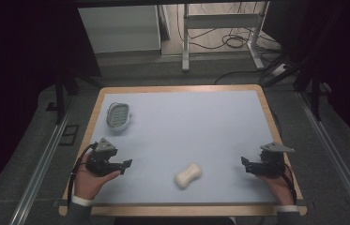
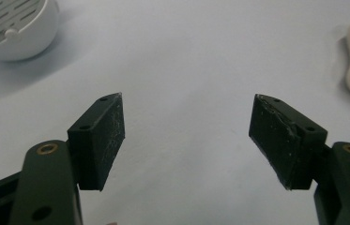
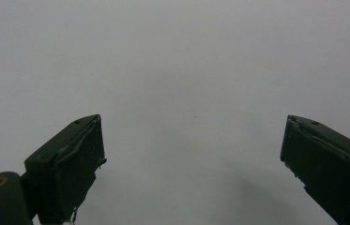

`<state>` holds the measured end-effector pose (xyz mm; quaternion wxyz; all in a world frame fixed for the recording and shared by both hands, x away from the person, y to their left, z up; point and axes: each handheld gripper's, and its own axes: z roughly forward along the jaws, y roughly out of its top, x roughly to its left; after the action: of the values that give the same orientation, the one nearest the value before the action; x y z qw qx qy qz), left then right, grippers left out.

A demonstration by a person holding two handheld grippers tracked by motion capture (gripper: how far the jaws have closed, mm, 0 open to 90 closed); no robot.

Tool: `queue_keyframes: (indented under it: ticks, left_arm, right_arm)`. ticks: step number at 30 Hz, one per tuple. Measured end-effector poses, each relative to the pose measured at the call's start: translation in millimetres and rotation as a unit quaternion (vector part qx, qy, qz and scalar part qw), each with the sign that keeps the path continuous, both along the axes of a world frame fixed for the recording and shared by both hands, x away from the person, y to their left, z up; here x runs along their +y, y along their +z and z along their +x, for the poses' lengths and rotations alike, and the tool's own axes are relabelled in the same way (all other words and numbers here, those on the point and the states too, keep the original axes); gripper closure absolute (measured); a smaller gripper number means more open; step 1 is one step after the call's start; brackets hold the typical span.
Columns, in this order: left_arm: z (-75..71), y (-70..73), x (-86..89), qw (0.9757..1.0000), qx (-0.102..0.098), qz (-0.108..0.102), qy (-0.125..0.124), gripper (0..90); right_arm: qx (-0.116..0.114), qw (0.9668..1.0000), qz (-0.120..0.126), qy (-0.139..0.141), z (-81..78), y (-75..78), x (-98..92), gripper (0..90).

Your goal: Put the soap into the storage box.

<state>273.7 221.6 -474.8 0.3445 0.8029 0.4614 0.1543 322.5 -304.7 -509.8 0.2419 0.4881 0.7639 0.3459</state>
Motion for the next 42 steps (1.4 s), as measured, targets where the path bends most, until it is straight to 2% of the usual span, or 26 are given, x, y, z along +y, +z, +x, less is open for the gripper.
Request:
queue_keyframes:
  ticks: [7,12,20,31,42]
  left_arm:
    - [1.4,10.6,-9.8,0.9998,0.002,0.012,-0.017,27.9]
    - [3.0,15.0,-17.5,0.9995,0.004,0.016,-0.026,27.9]
    - [8.4,23.6,-39.0,0.9985,0.002,0.024,-0.049,28.0]
    - [12.0,28.2,-60.4,0.9959,0.006,0.044,-0.078,27.8]
    - [15.9,24.5,-89.3,0.9929,0.021,0.044,-0.108,27.2]
  right_arm:
    - [-0.001,0.9999,0.010,0.005,-1.6,1.4,0.3,6.4]
    - [-0.003,1.0000,0.005,0.002,-2.4,0.6,0.0,6.4]
    - [-0.003,1.0000,-0.005,0.000,-3.1,0.3,0.8,6.4]
    - [-0.012,0.9999,-0.006,-0.006,-4.6,2.9,-1.1,6.5]
    - [-0.014,0.9998,-0.009,-0.006,-5.7,2.9,0.9,6.5]
